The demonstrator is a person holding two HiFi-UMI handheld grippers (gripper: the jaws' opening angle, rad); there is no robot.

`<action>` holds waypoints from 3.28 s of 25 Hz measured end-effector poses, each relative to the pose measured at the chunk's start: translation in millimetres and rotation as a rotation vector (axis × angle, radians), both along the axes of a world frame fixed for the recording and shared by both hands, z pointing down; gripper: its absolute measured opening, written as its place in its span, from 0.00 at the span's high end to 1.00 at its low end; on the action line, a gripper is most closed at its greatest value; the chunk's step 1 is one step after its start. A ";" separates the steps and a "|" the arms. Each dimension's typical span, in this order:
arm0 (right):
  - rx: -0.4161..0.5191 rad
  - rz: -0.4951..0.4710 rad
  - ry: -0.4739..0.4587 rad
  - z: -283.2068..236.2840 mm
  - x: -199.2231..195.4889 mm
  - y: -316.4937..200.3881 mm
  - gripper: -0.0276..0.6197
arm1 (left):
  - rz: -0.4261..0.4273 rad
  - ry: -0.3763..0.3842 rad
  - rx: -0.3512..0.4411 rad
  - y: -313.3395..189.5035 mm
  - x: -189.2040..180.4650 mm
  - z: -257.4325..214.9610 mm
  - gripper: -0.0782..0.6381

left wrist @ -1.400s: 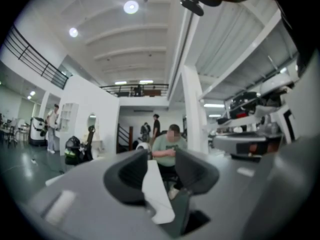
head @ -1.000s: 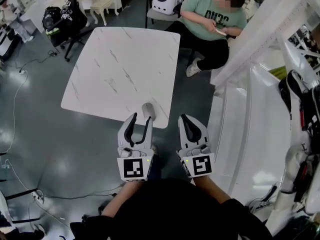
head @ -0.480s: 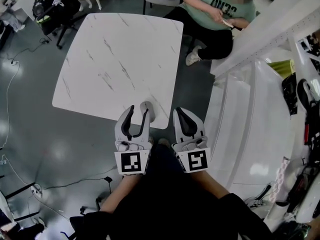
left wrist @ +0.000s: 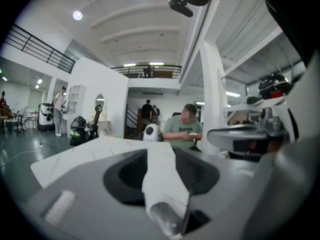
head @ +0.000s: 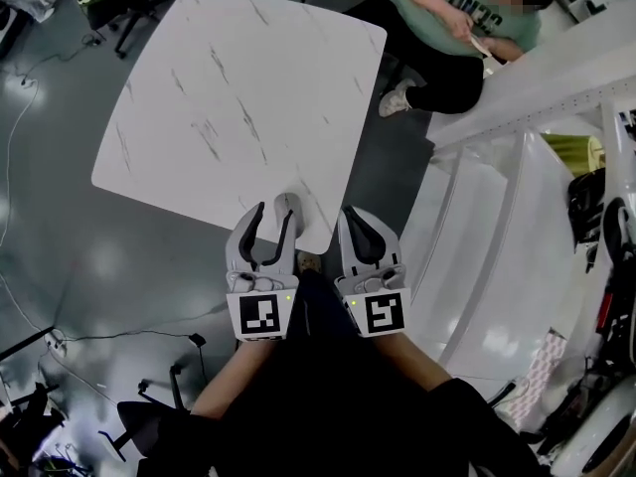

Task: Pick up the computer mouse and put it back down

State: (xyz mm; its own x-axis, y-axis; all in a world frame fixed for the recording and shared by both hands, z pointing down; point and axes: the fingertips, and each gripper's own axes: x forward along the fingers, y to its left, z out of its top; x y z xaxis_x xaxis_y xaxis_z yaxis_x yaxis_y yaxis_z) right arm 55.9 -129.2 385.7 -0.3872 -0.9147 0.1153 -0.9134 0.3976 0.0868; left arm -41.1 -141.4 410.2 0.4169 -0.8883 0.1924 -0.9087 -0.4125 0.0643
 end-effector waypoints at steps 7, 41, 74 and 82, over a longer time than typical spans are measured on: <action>-0.050 -0.056 -0.002 34.0 -4.8 -13.0 0.92 | -0.014 -0.065 -0.071 -5.8 5.1 41.5 0.62; -0.241 -0.151 0.042 131.0 -7.3 1.9 0.92 | -0.164 -0.111 -0.514 3.7 27.4 206.2 0.40; -0.204 -0.099 0.054 104.7 -5.3 0.1 0.92 | -0.096 -0.128 -0.420 -3.5 17.3 171.4 0.47; -0.116 -0.067 0.056 70.5 -5.6 -10.0 0.92 | -0.072 -0.129 -0.256 -16.4 10.5 102.1 0.47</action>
State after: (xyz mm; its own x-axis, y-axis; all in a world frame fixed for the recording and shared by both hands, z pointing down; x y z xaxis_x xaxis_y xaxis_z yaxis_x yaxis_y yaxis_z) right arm 50.3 -139.2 456.2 -0.4372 -0.8662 0.2418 -0.8793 0.4682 0.0870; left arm -30.5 -157.8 512.4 0.3118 -0.8308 0.4610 -0.9426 -0.3315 0.0400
